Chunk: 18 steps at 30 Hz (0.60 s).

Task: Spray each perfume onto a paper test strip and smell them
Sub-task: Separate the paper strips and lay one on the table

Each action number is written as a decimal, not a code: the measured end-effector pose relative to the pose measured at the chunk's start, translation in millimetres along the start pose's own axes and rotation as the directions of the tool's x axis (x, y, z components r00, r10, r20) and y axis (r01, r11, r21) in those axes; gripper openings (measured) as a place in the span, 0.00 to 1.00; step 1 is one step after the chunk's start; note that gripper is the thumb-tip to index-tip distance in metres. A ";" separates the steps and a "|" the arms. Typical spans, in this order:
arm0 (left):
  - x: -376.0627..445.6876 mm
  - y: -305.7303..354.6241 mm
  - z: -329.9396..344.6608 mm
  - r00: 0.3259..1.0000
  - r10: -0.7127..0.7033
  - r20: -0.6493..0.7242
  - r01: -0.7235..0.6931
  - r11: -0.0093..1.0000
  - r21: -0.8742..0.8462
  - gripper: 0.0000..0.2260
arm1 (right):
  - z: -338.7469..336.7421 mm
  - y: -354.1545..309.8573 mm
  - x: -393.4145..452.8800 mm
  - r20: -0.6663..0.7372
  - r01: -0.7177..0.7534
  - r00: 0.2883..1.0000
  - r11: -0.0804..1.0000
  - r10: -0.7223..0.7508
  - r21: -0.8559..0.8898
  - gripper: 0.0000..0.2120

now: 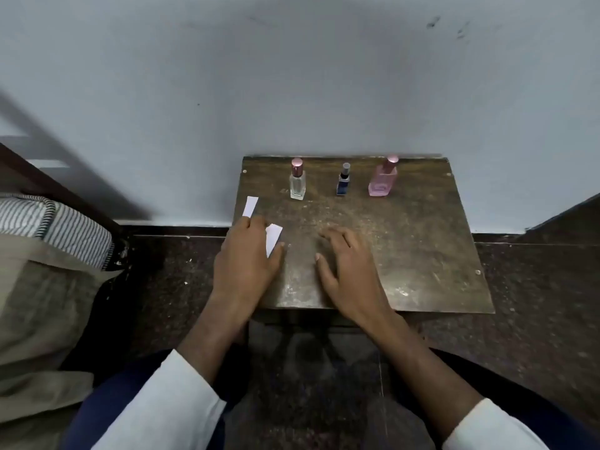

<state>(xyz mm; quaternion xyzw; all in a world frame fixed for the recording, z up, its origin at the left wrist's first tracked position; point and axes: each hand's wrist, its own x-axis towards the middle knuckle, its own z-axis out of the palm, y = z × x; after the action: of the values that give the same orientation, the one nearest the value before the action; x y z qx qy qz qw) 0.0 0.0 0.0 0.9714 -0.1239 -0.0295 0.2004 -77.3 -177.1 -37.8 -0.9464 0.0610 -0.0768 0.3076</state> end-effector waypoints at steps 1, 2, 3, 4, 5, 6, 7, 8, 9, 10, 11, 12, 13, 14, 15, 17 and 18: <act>2.4 -2.9 0.2 1.000 -0.019 -0.001 0.019 1.000 -0.014 0.18 | 1.2 0.6 -0.2 -0.006 0.014 1.000 1.000 -0.014 0.017 0.20; 5.1 -4.1 0.2 0.999 -0.042 -0.010 0.042 0.999 -0.018 0.18 | -1.1 -0.9 1.0 -0.007 0.012 1.000 1.000 -0.012 0.015 0.18; 5.3 -6.0 1.6 0.999 -0.046 -0.008 0.046 0.999 -0.006 0.18 | -0.1 -0.9 -0.9 -0.008 0.012 1.000 1.000 -0.012 0.006 0.18; 4.9 -5.2 1.0 0.999 -0.053 0.000 0.053 0.999 0.008 0.18 | 1.8 -2.3 -2.6 0.009 0.012 1.000 1.000 -0.012 -0.015 0.17; 6.4 -5.5 3.1 0.998 -0.057 0.010 0.057 0.998 0.011 0.18 | 3.5 -1.2 -1.3 0.014 0.009 1.000 1.000 -0.008 -0.028 0.17; 7.4 -5.2 4.8 0.998 -0.062 0.015 0.062 0.998 0.011 0.18 | 3.7 -0.7 0.3 0.015 0.008 1.000 0.999 -0.008 -0.040 0.17; 8.5 -5.7 6.6 0.998 -0.064 0.010 0.064 0.998 0.011 0.17 | 4.1 0.1 1.7 0.016 0.006 1.000 0.999 -0.005 -0.050 0.17; 8.8 -5.5 7.4 0.998 -0.063 -0.003 0.063 0.998 0.010 0.17 | 4.5 2.0 2.2 0.019 -0.005 1.000 0.998 0.006 -0.056 0.17; 9.2 -6.0 8.7 0.998 -0.065 -0.005 0.065 0.998 0.007 0.16 | 4.4 1.8 2.0 0.029 -0.003 1.000 0.998 0.005 -0.066 0.17; 9.5 -6.7 9.3 0.998 -0.064 -0.011 0.064 0.998 0.003 0.16 | 4.4 1.0 1.9 0.036 0.001 0.999 0.997 0.002 -0.076 0.17; 9.6 -7.9 10.2 0.998 -0.063 -0.017 0.063 0.998 -0.005 0.16 | 4.0 0.7 2.1 0.044 0.004 0.999 0.997 -0.001 -0.083 0.18; 9.7 -8.8 10.6 0.998 -0.060 -0.023 0.059 0.998 -0.014 0.15 | 4.1 0.3 2.5 0.049 0.012 0.999 0.996 -0.008 -0.088 0.18; 10.2 -10.6 10.8 0.998 -0.057 -0.026 0.057 0.998 -0.024 0.15 | 3.8 0.2 3.6 0.052 0.011 0.999 0.996 -0.006 -0.094 0.18; 10.3 -11.5 10.6 0.998 -0.055 -0.028 0.054 0.998 -0.035 0.15 | 3.4 0.1 4.4 0.052 0.009 0.999 0.996 -0.004 -0.094 0.18; 10.4 -12.7 10.2 0.998 -0.051 -0.034 0.050 0.998 -0.045 0.14 | 3.8 -0.5 5.5 0.053 0.002 0.999 0.996 0.002 -0.089 0.18; 9.7 -12.3 9.1 0.998 -0.046 -0.049 0.043 0.997 -0.060 0.13 | 4.0 -1.5 6.5 0.042 -0.011 0.999 0.998 0.013 -0.065 0.17; 9.8 -12.4 8.6 0.997 -0.048 -0.054 0.044 0.997 -0.068 0.12 | 4.2 -2.5 7.5 0.037 -0.017 0.999 0.999 0.019 -0.050 0.17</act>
<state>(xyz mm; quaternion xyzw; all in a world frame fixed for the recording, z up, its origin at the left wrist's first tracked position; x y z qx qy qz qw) 11.4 5.3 -12.9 0.9672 -0.0948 -0.0114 0.2355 -69.0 -173.9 -38.9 -0.9544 0.0655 -0.0547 0.2860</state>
